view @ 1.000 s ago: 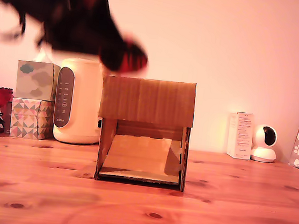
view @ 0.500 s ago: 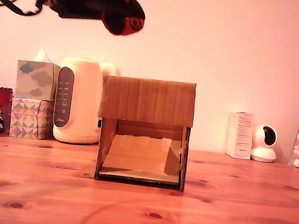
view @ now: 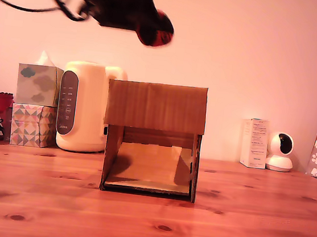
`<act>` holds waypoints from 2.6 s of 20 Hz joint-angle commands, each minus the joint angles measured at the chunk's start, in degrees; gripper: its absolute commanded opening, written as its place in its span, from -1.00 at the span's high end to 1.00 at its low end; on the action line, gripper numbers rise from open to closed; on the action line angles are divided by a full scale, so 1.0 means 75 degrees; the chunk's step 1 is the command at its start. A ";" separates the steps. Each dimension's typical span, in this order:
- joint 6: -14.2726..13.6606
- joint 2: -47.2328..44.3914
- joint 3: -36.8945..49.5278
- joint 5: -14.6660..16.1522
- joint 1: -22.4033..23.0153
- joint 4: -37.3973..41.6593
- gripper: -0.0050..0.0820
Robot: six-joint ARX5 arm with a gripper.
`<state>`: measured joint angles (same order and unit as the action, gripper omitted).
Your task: Drop the footbag into the cardboard dice tower
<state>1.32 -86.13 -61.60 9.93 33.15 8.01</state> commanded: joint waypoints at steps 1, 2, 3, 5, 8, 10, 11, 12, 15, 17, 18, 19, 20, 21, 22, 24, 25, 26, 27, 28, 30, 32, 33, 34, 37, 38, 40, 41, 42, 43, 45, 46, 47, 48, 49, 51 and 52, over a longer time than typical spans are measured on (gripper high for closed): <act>-0.0038 -0.0385 -0.0254 0.0146 -0.0105 -0.0297 0.54; -0.0038 -0.0551 -0.0443 0.0227 -0.0175 -0.0481 0.54; -0.0038 -0.0720 -0.0595 0.0254 -0.0224 -0.0586 0.54; -0.0038 -0.0866 -0.0691 0.0271 -0.0289 -0.0632 0.54; -0.0041 -0.0868 -0.0694 0.0274 -0.0306 -0.0519 0.50; -0.0038 -0.0866 -0.0714 0.0393 -0.0306 -0.0434 -0.13; -0.0041 -0.0866 -0.0737 0.0472 -0.0306 -0.0452 -0.50; -0.0035 -0.0860 -0.0764 0.0481 -0.0297 -0.0510 -0.67; -0.0035 -0.0801 -0.0804 0.0498 -0.0283 -0.0551 -0.67; -0.0035 -0.0702 -0.0828 0.0501 -0.0268 -0.0691 -0.67; -0.0038 -0.0641 -0.0839 0.0533 -0.0268 -0.0816 -0.65; -0.0038 -0.0574 -0.0848 0.0562 -0.0268 -0.1014 -0.55; -0.0041 -0.0484 -0.0848 0.0612 -0.0268 -0.1224 -0.35; -0.0041 -0.0402 -0.0848 0.0705 -0.0262 -0.1457 -0.06; -0.0041 -0.0338 -0.0848 0.0825 -0.0262 -0.1649 0.29; -0.0041 -0.0210 -0.0845 0.0941 -0.0262 -0.2078 0.93; -0.0041 -0.0134 -0.0845 0.0965 -0.0262 -0.2358 0.92; -0.0055 -0.0082 -0.0842 0.0965 -0.0262 -0.2620 0.93; -0.0061 0.0012 -0.0810 0.0968 -0.0259 -0.2806 0.93; -0.0090 0.0119 -0.0723 0.0970 -0.0219 -0.2885 0.93; -0.0111 0.0396 -0.0417 0.0968 -0.0090 -0.2780 0.93; -0.0105 0.0720 0.0050 0.0968 0.0003 -0.2448 0.93; -0.0050 0.0863 0.0283 0.0970 0.0015 -0.2238 0.93; 0.0006 0.0997 0.0498 0.0973 0.0020 -0.2081 0.93; 0.0032 0.1349 0.1081 0.1032 0.0035 -0.1728 0.93; 0.0052 0.1466 0.1285 0.1035 0.0055 -0.1600 0.93; 0.0271 0.1743 0.1781 0.1035 0.0064 -0.1206 0.93; 0.0353 0.1909 0.2040 0.1032 0.0064 -0.1067 0.93; 0.0399 0.2066 0.2296 0.1032 0.0064 -0.0906 0.93; 0.0428 0.2229 0.2538 0.1035 0.0064 -0.0778 0.93; 0.0434 0.2530 0.2967 0.1035 0.0070 -0.0597 0.93; 0.0431 0.2661 0.3162 0.1032 0.0070 -0.0533 0.93; 0.0495 0.2766 0.3366 0.1032 0.0070 -0.0431 0.93; 0.0519 0.2862 0.3515 0.1032 0.0070 -0.0431 0.93; 0.0589 0.2970 0.3704 0.1032 0.0070 -0.0411 0.93; 0.0697 0.3168 0.4100 0.1029 0.0070 -0.0329 0.93; 0.0787 0.3226 0.4278 0.1029 0.0070 -0.0306 0.93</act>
<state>6.63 -62.41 -31.00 17.56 33.61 5.10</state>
